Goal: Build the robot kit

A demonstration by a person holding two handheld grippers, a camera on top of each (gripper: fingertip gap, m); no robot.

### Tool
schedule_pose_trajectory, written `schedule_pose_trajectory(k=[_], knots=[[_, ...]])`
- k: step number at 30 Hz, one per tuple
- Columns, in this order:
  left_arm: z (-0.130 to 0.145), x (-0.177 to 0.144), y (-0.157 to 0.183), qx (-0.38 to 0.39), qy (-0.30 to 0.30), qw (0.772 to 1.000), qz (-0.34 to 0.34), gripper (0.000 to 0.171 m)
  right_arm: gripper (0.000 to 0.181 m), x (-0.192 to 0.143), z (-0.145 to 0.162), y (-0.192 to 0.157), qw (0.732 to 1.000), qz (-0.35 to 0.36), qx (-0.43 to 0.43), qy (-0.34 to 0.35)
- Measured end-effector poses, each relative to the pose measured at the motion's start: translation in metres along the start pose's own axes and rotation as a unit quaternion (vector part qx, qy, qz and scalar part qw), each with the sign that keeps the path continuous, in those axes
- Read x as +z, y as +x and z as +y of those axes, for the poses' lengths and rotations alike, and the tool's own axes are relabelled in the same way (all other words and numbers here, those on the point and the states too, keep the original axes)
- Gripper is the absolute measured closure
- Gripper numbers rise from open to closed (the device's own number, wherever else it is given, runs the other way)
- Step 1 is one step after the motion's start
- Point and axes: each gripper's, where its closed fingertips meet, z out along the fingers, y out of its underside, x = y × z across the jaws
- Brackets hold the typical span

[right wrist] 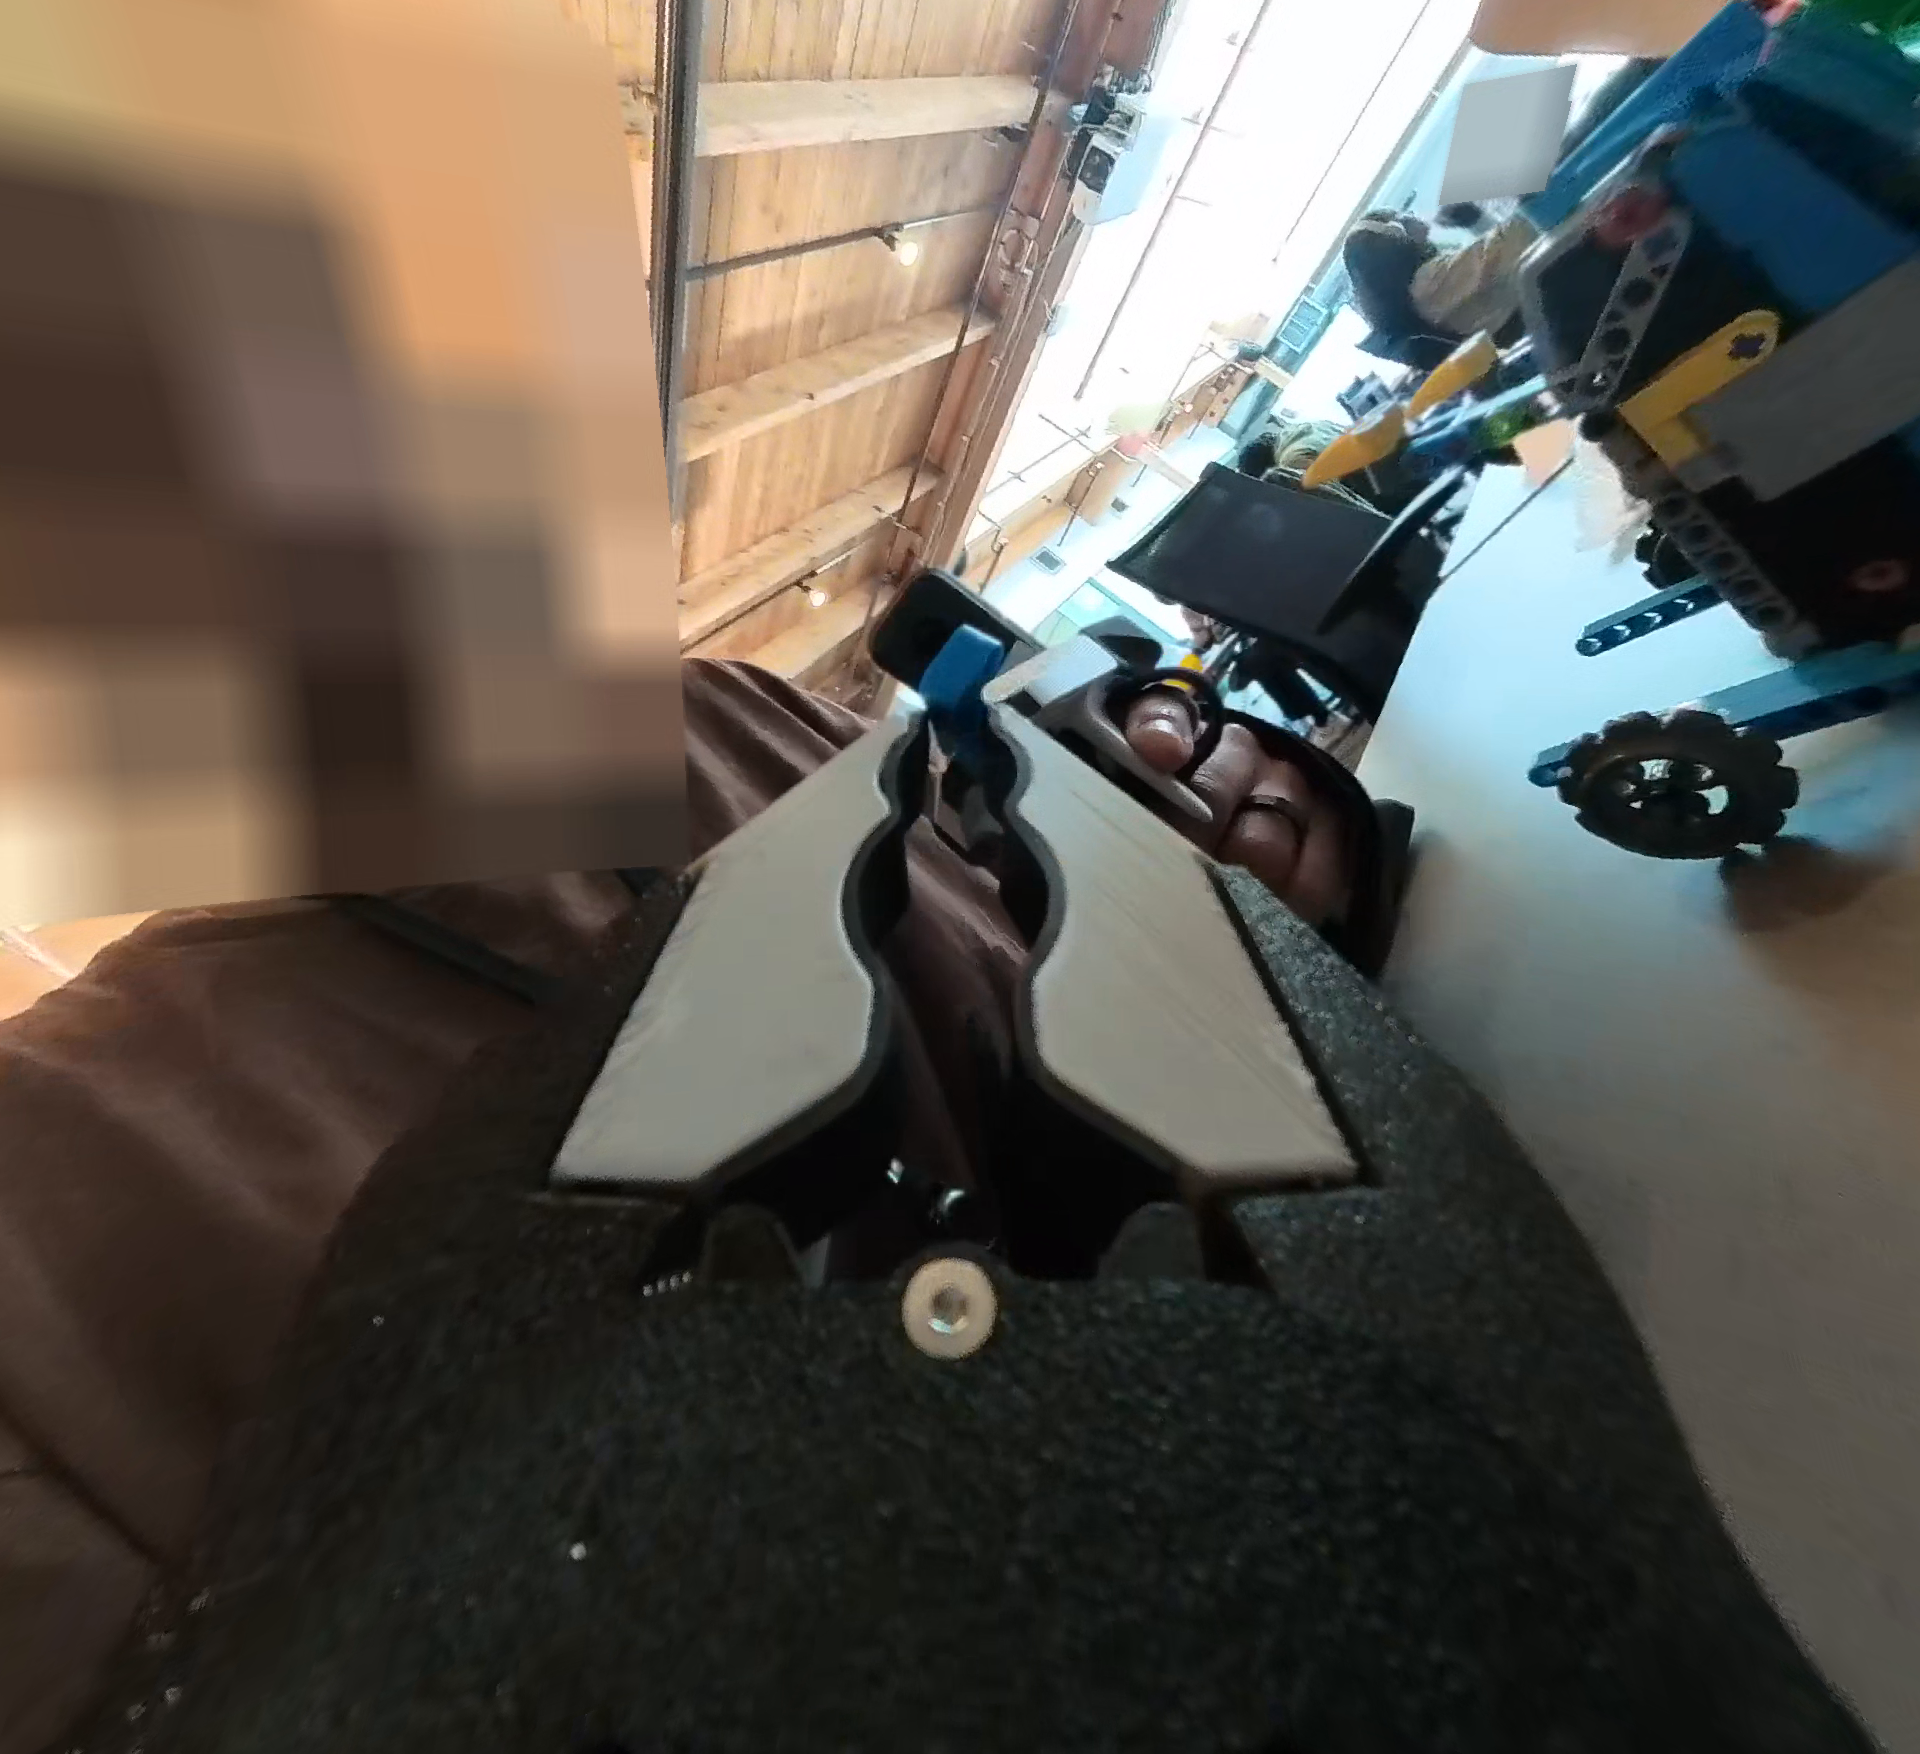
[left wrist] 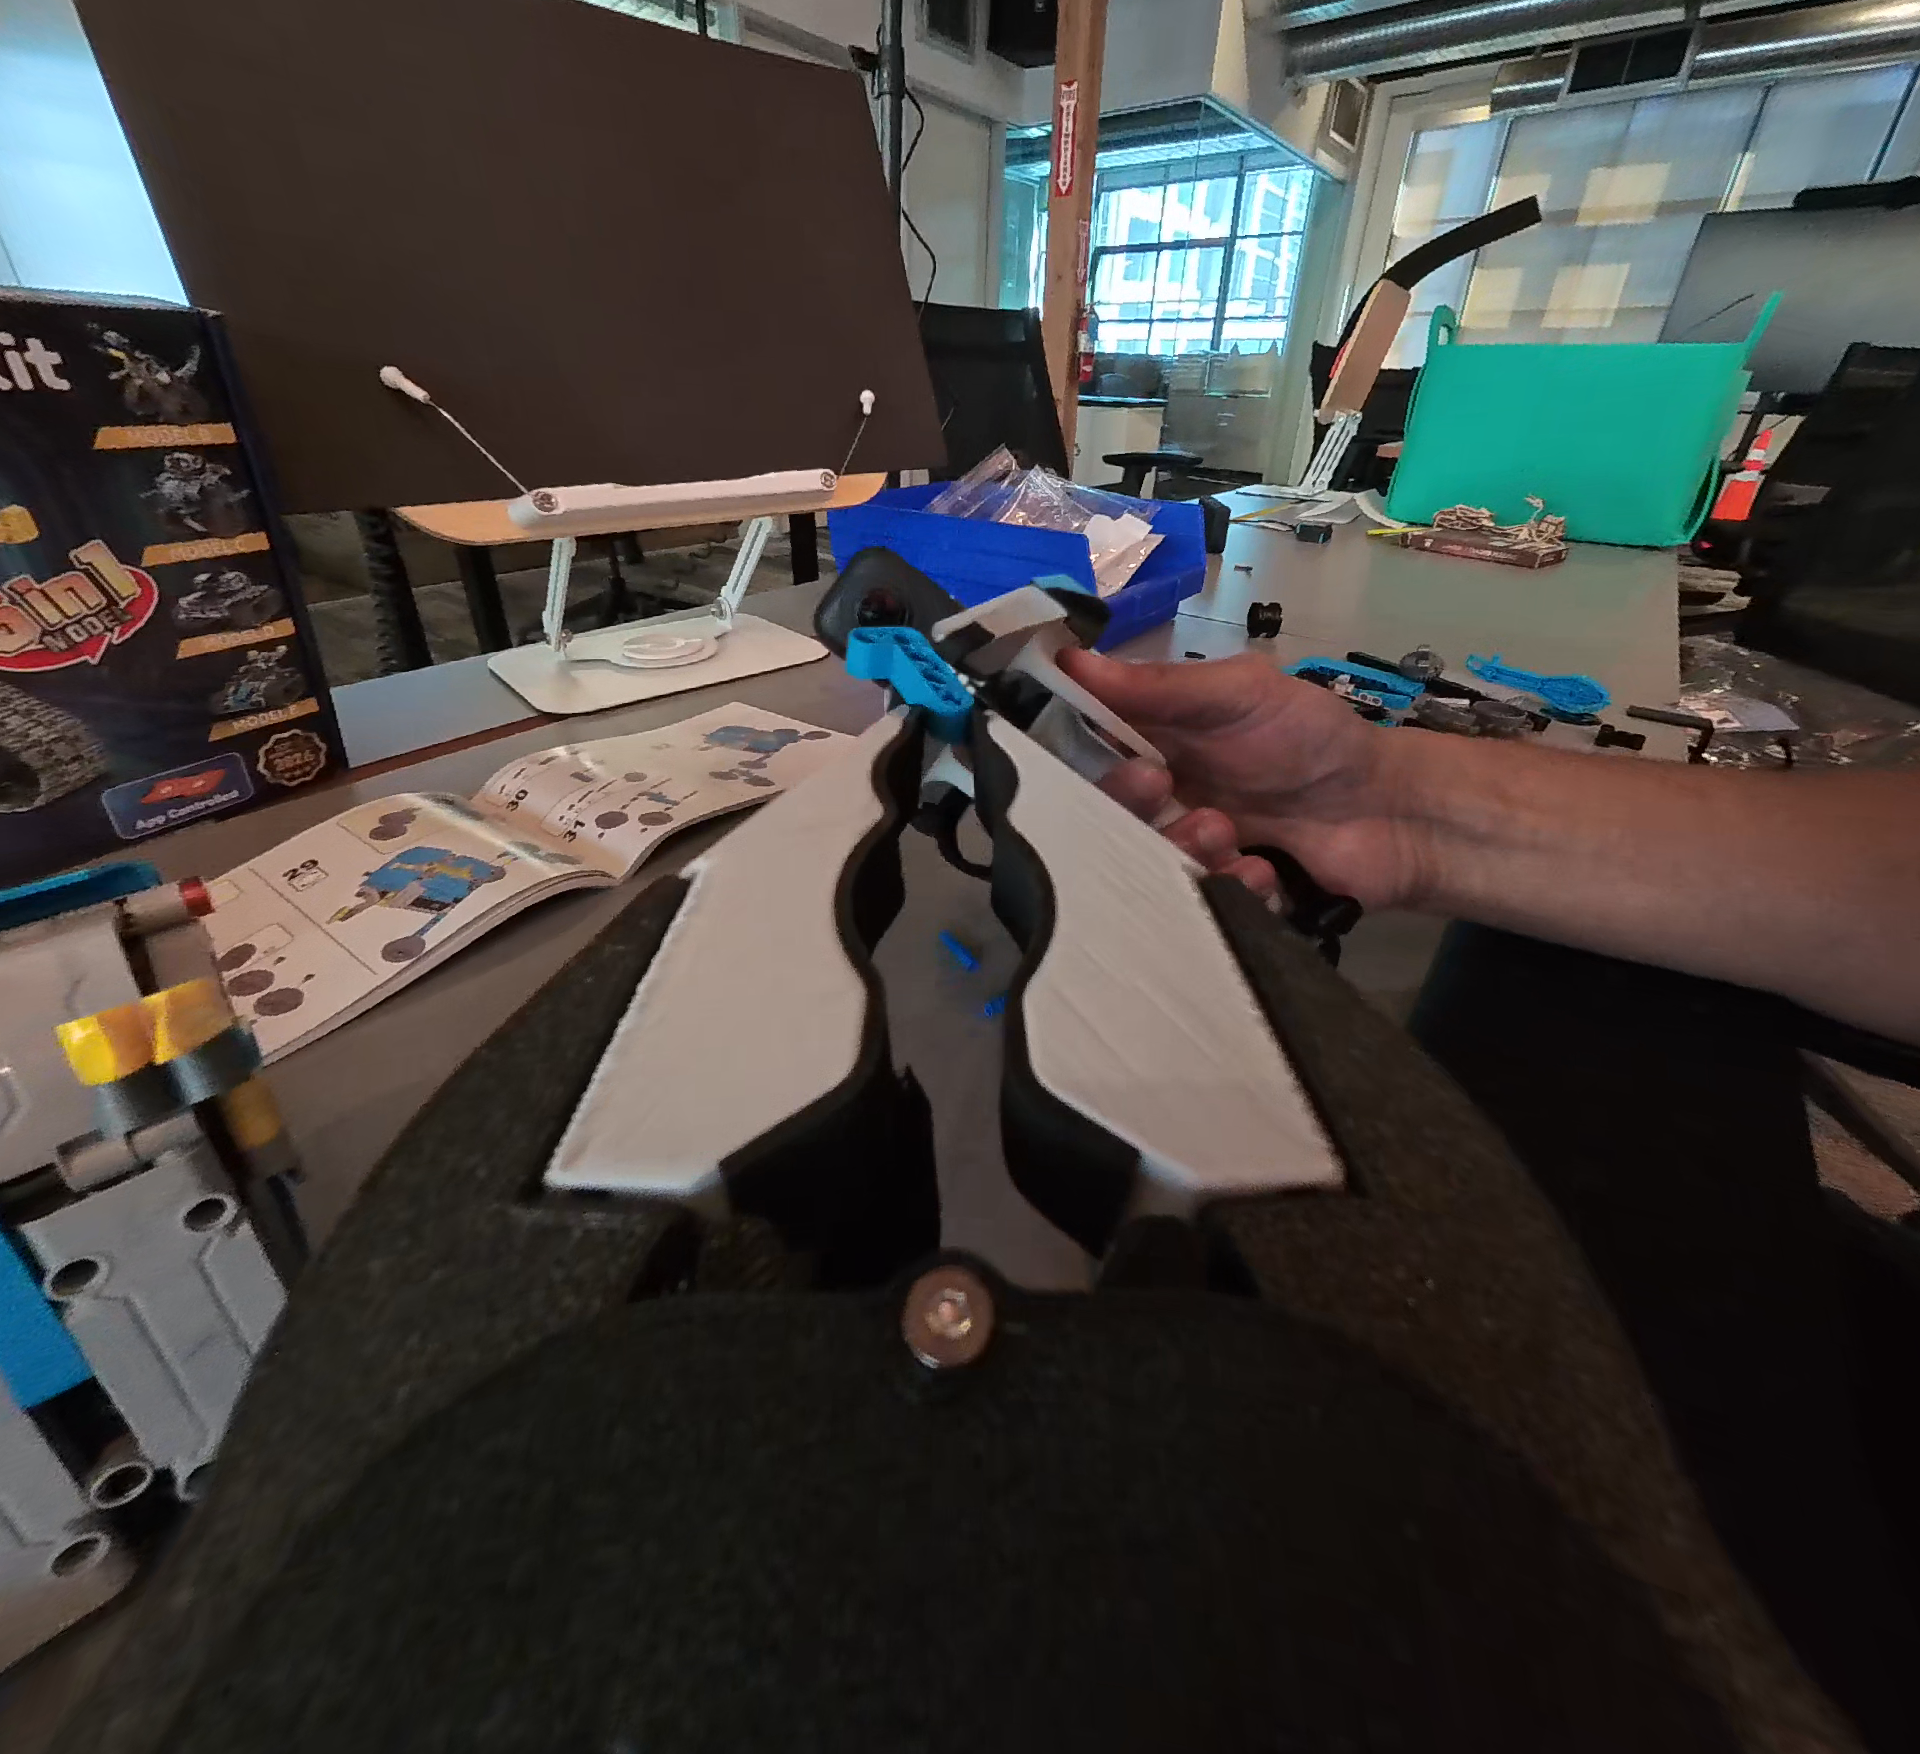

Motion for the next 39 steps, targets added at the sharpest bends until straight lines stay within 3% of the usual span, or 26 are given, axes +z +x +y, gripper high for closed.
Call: schedule_pose_trajectory(k=[12,15,17,24,28,39], knots=[[0.015,0.001,-0.015,0.01,-0.054,0.998,-0.036,0.164,0.173,-0.004,0.0,0.022,0.999,0.04,0.027,0.015],[0.017,0.0,-0.013,0.046,-0.066,0.996,-0.03,0.165,0.154,-0.008,-0.002,0.016,0.999,0.034,0.023,0.014],[0.018,0.0,-0.008,0.069,-0.071,0.995,-0.024,0.165,0.157,-0.013,0.003,0.025,0.998,0.059,0.037,0.001],[0.017,0.001,-0.002,0.099,-0.067,0.992,-0.027,0.164,0.173,-0.012,0.01,0.021,0.996,0.024,0.085,-0.008],[0.003,-0.001,0.003,0.091,-0.022,0.996,-0.015,0.163,0.174,-0.005,0.01,0.012,0.991,-0.04,0.129,0.004],[0.0,-0.001,0.013,0.077,-0.007,0.997,0.02,0.16,0.174,0.0,0.015,0.0,0.986,-0.078,0.144,-0.015]])
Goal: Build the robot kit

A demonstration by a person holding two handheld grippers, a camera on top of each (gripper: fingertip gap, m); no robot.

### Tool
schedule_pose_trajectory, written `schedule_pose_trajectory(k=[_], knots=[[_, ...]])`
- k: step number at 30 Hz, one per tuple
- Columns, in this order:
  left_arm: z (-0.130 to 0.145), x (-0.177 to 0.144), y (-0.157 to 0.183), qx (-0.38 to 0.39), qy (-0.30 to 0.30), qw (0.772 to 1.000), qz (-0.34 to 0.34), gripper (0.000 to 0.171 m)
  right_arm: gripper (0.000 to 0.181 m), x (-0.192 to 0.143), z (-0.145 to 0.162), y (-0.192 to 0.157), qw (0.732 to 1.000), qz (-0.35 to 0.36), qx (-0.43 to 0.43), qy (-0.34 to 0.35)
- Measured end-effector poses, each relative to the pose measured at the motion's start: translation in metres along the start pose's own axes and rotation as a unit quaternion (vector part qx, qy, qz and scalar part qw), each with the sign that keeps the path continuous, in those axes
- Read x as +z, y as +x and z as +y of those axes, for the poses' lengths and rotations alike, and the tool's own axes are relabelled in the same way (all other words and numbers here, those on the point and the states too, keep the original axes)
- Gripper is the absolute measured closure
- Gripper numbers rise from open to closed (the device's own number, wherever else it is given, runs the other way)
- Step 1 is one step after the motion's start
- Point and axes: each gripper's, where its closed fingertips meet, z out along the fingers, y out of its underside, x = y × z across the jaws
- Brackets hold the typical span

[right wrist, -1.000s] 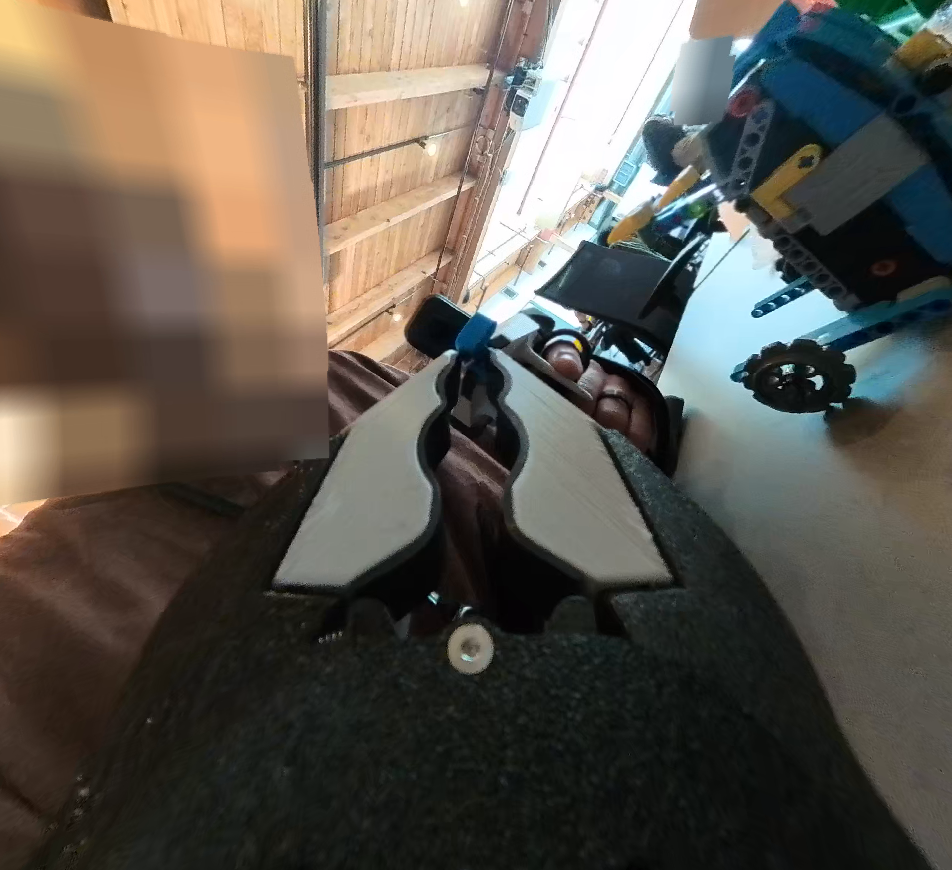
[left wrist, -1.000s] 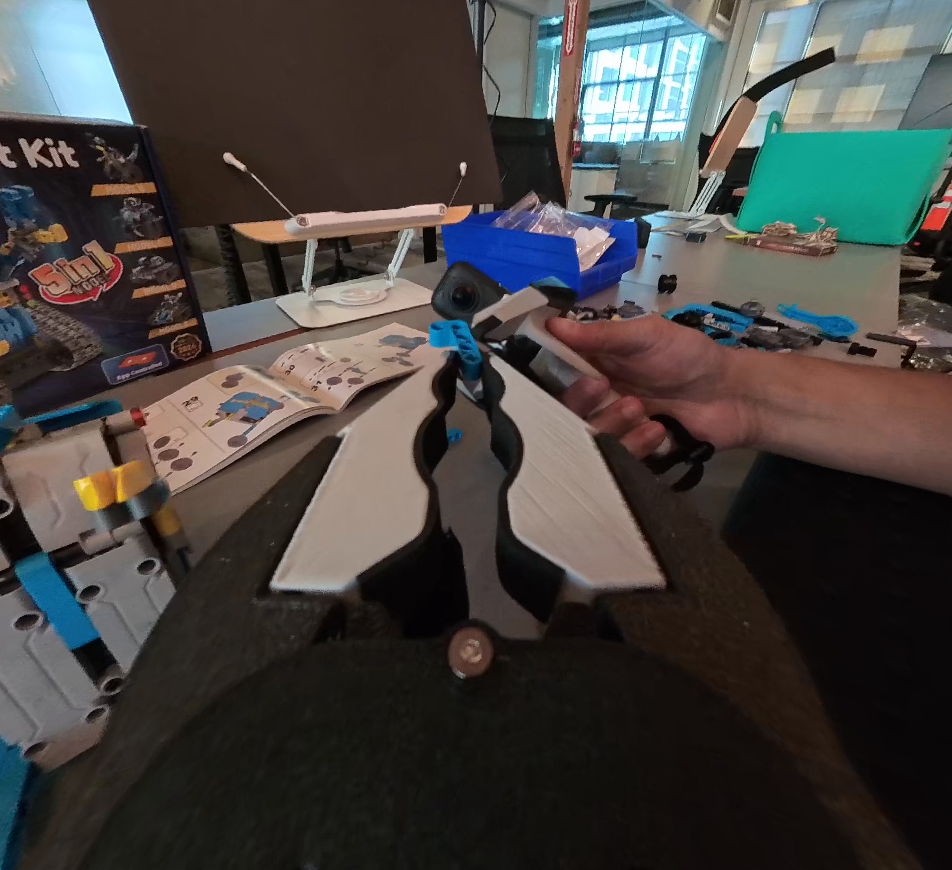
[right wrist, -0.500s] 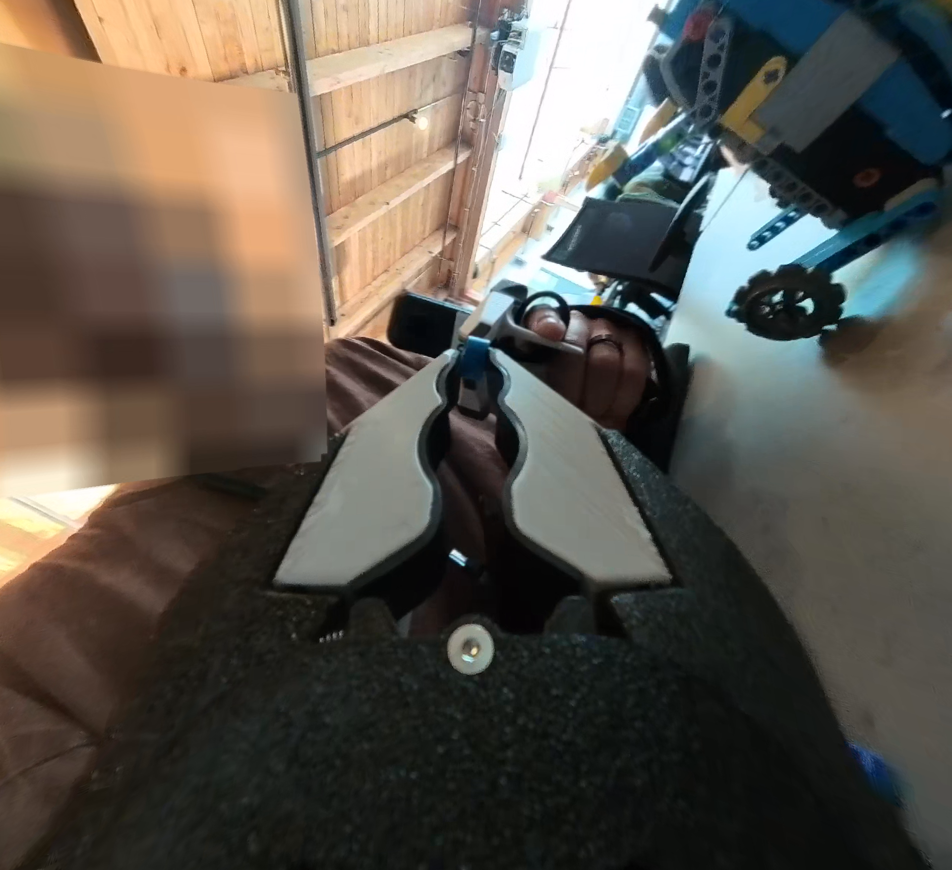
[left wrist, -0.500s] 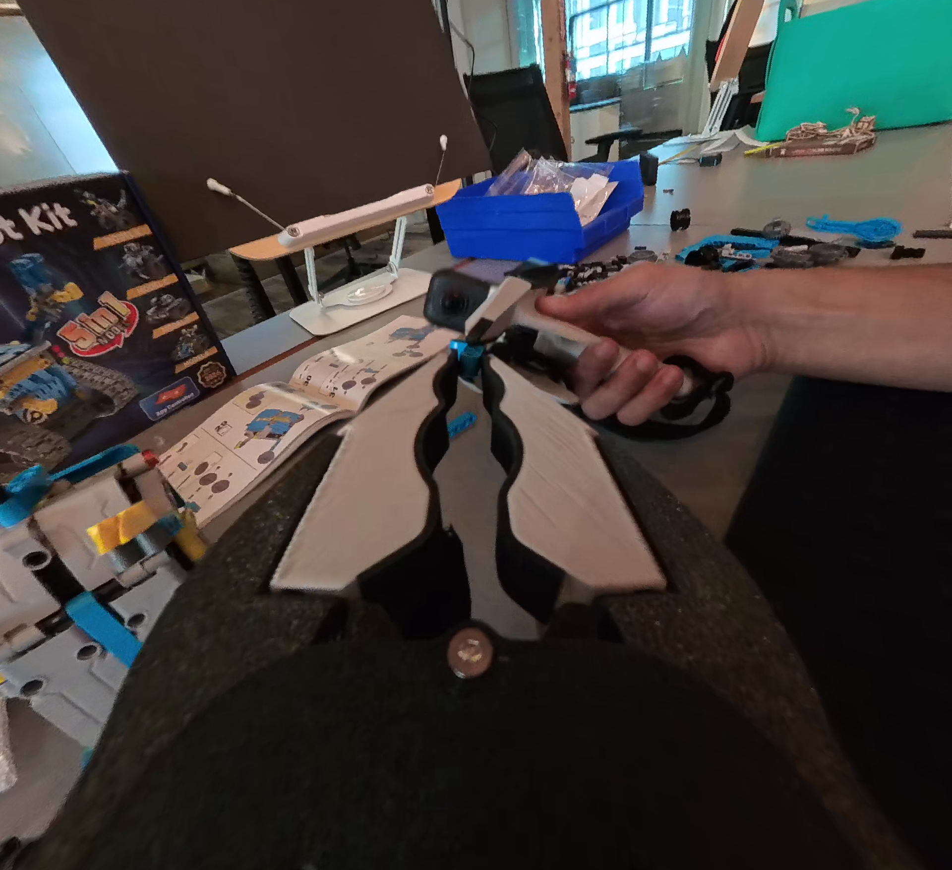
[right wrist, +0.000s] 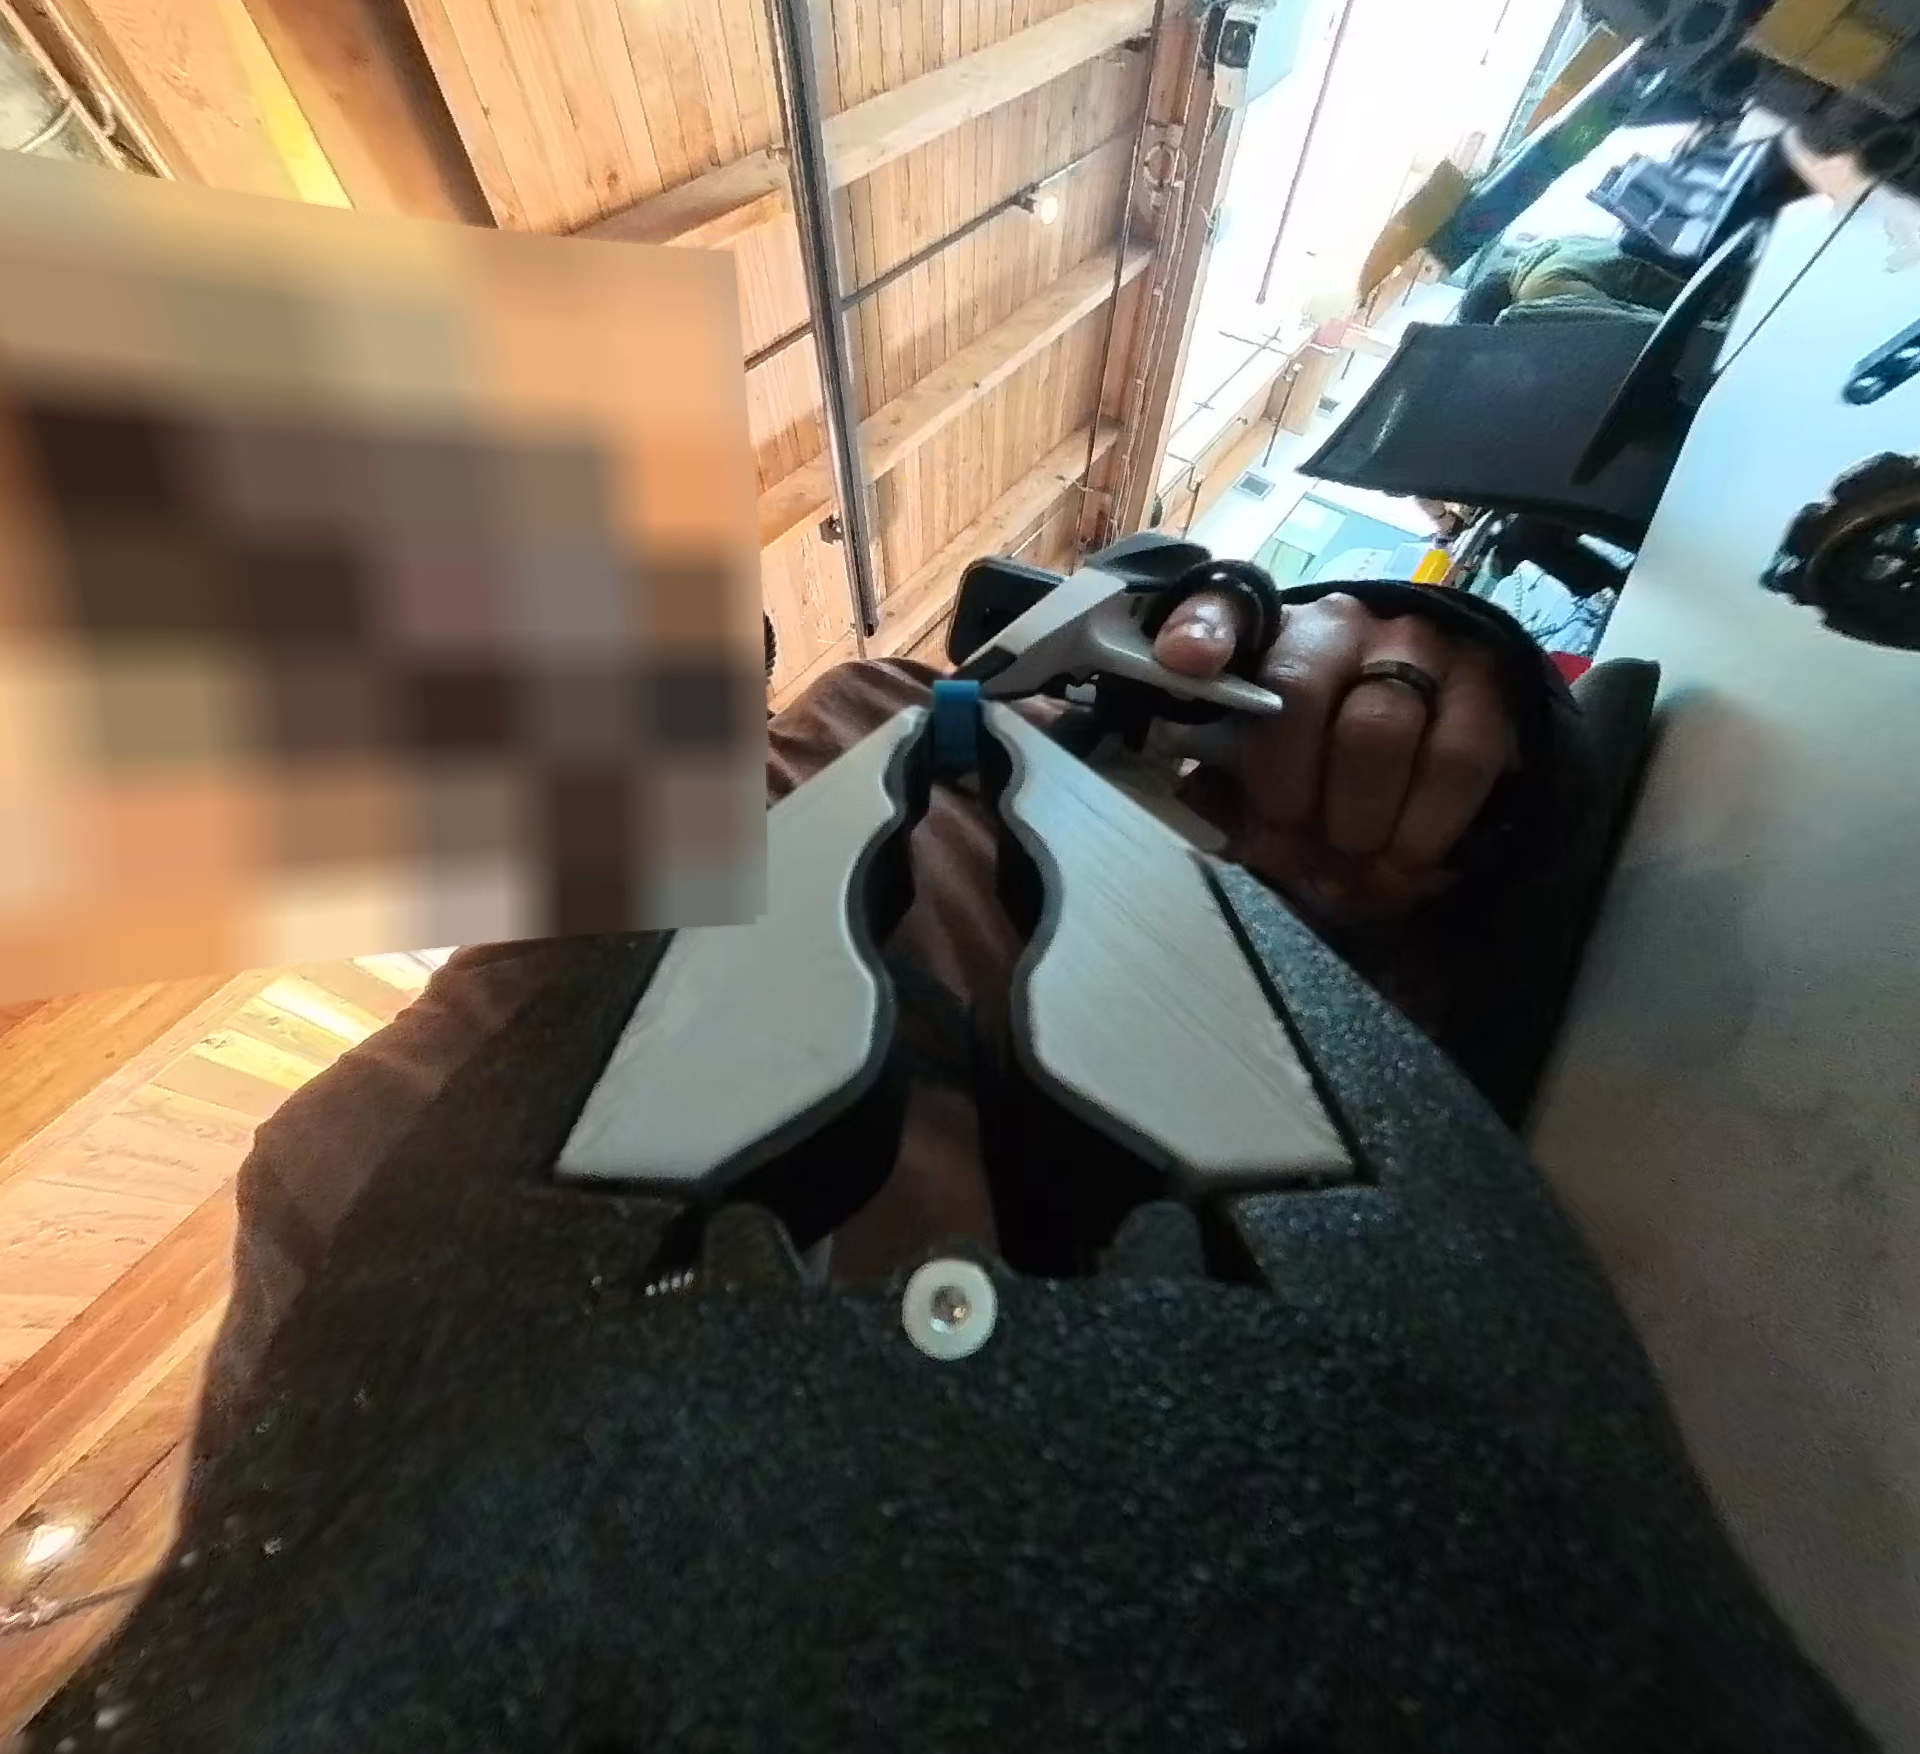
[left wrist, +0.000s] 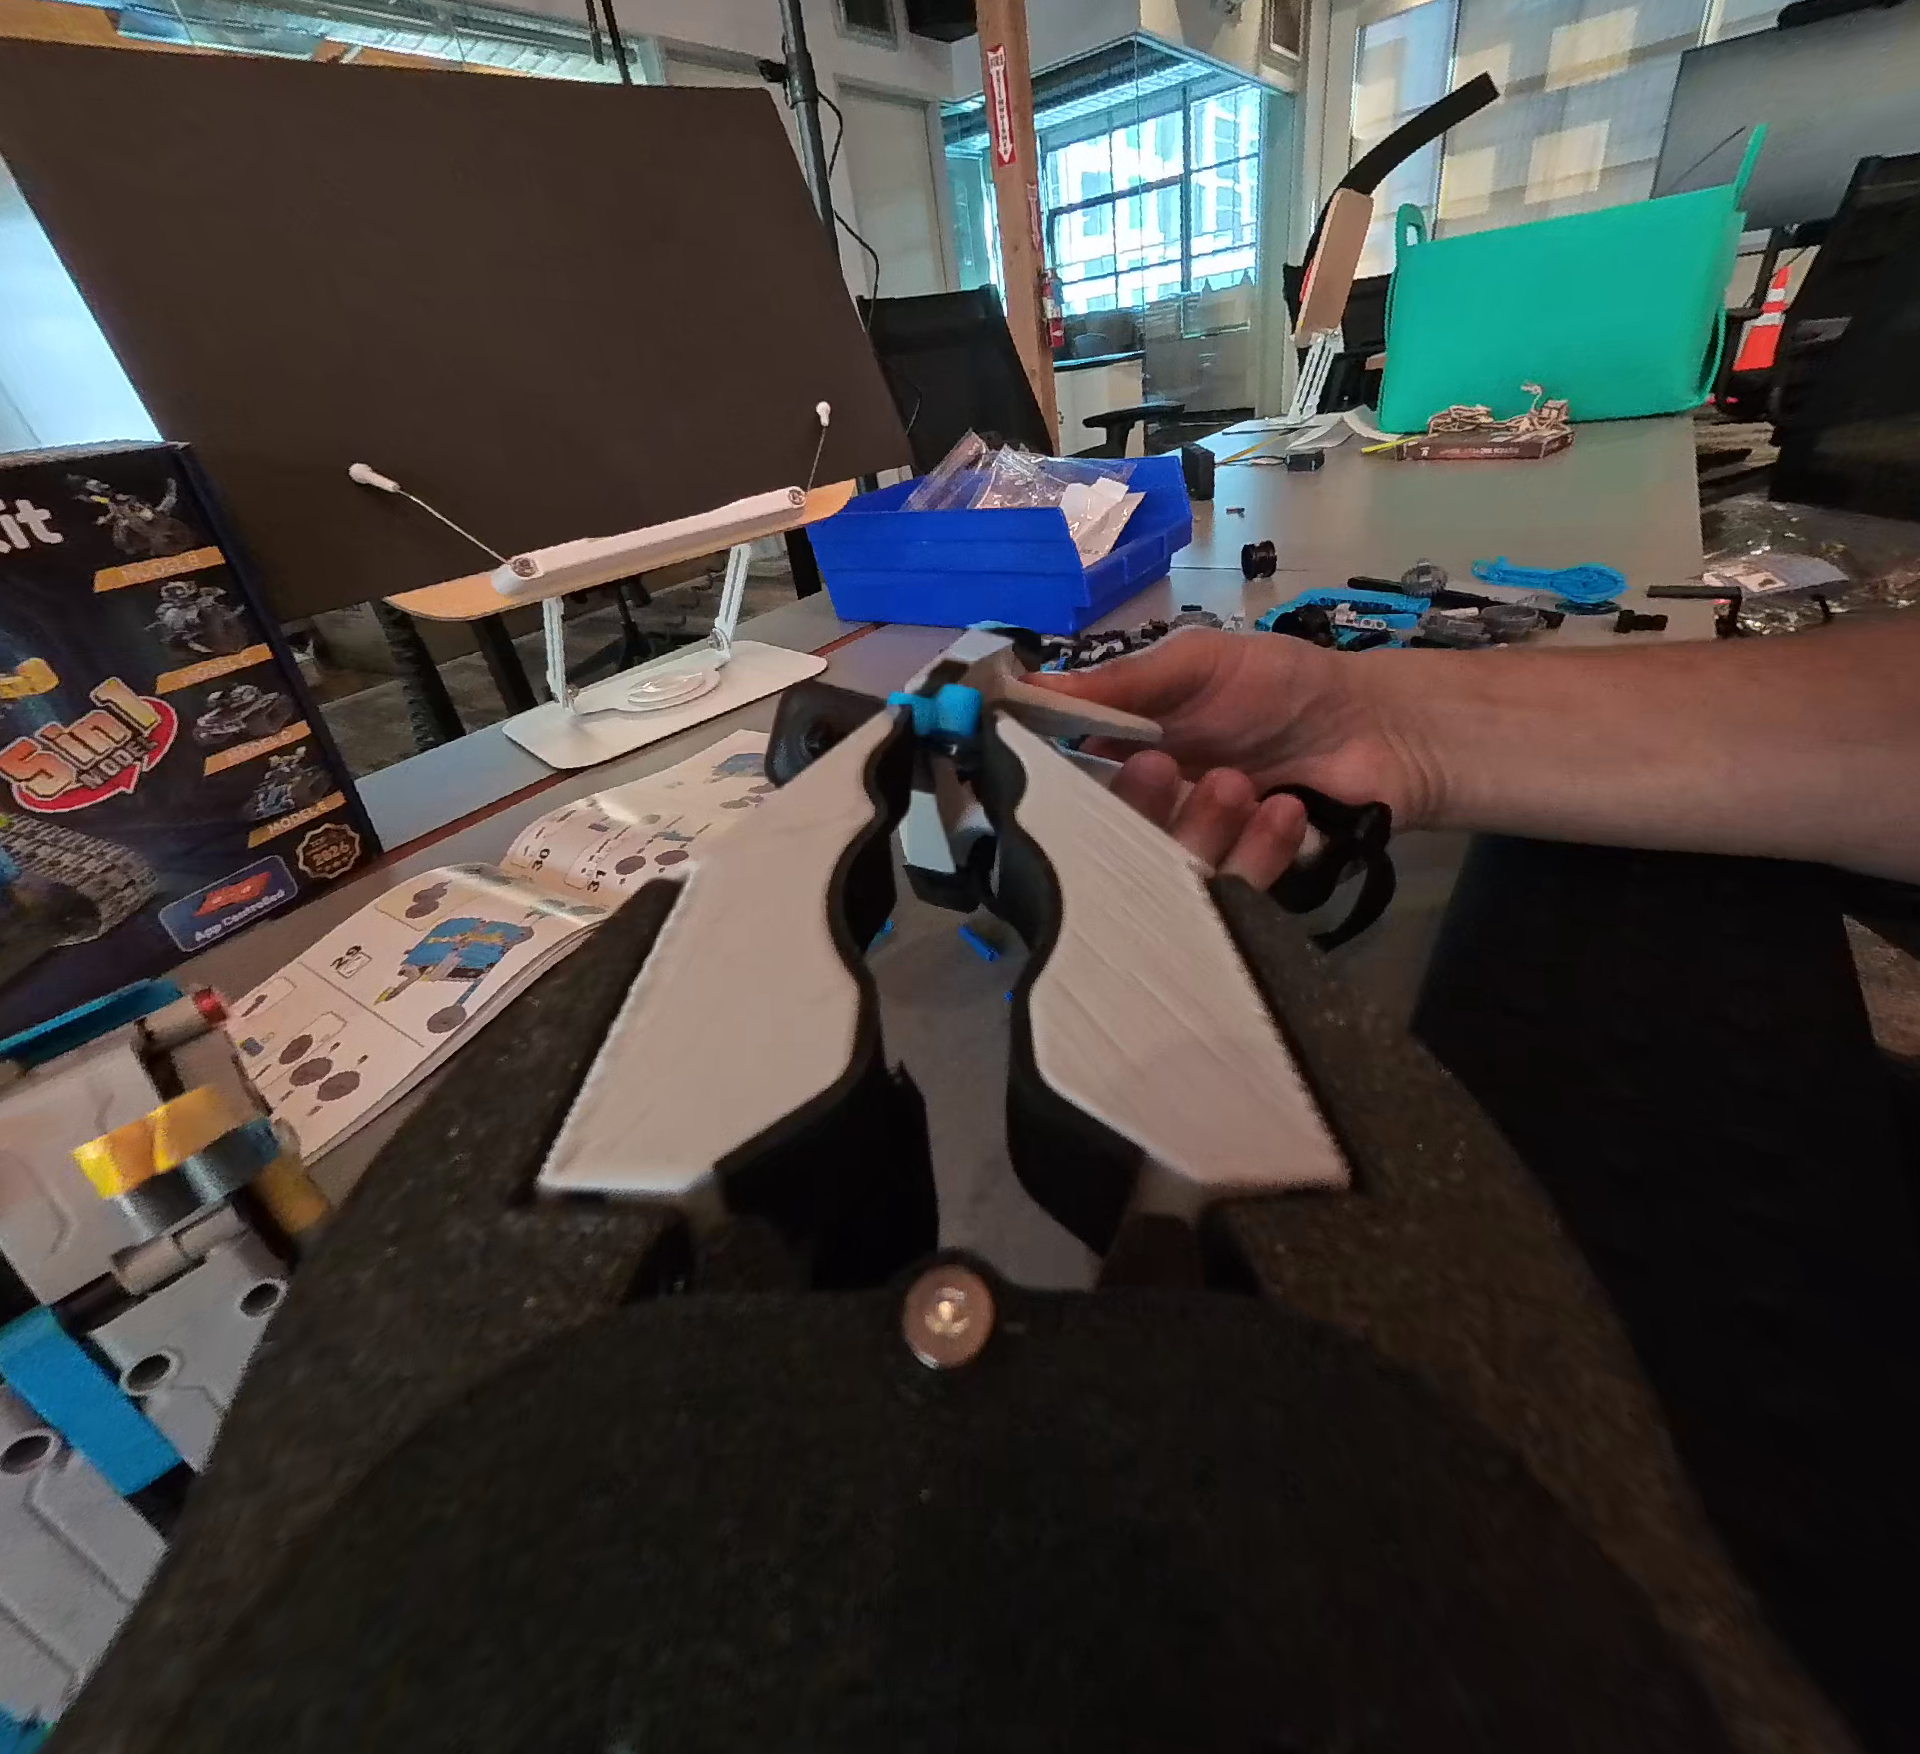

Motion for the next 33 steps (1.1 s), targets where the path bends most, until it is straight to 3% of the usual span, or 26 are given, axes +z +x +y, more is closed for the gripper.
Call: schedule_pose_trajectory(k=[20,25,27,29,30,31,33], knots=[[0.004,0.001,0.008,0.036,-0.012,0.999,0.006,0.165,0.173,-0.003,0.009,0.002,0.999,0.002,0.04,-0.023],[0.007,0.001,0.006,0.023,-0.024,0.999,0.01,0.165,0.171,-0.006,0.006,0.007,0.999,0.04,0.003,-0.024],[0.004,-0.001,0.004,0.018,-0.015,1.0,0.006,0.165,0.164,-0.011,-0.01,0.003,0.995,0.076,-0.072,0.002],[0.006,-0.002,-0.001,0.011,-0.022,1.0,-0.005,0.165,0.163,-0.024,-0.029,-0.009,0.958,0.17,-0.23,0.019],[0.008,-0.002,-0.004,0.005,-0.027,1.0,-0.009,0.165,0.156,-0.032,-0.039,-0.021,0.913,0.231,-0.336,0.026],[0.01,-0.001,-0.006,-0.003,-0.034,0.999,-0.012,0.165,0.134,-0.038,-0.049,-0.038,0.849,0.289,-0.44,0.038],[0.015,-0.001,-0.011,-0.017,-0.045,0.999,-0.02,0.165,0.126,-0.059,-0.062,-0.065,0.701,0.41,-0.579,0.066]])
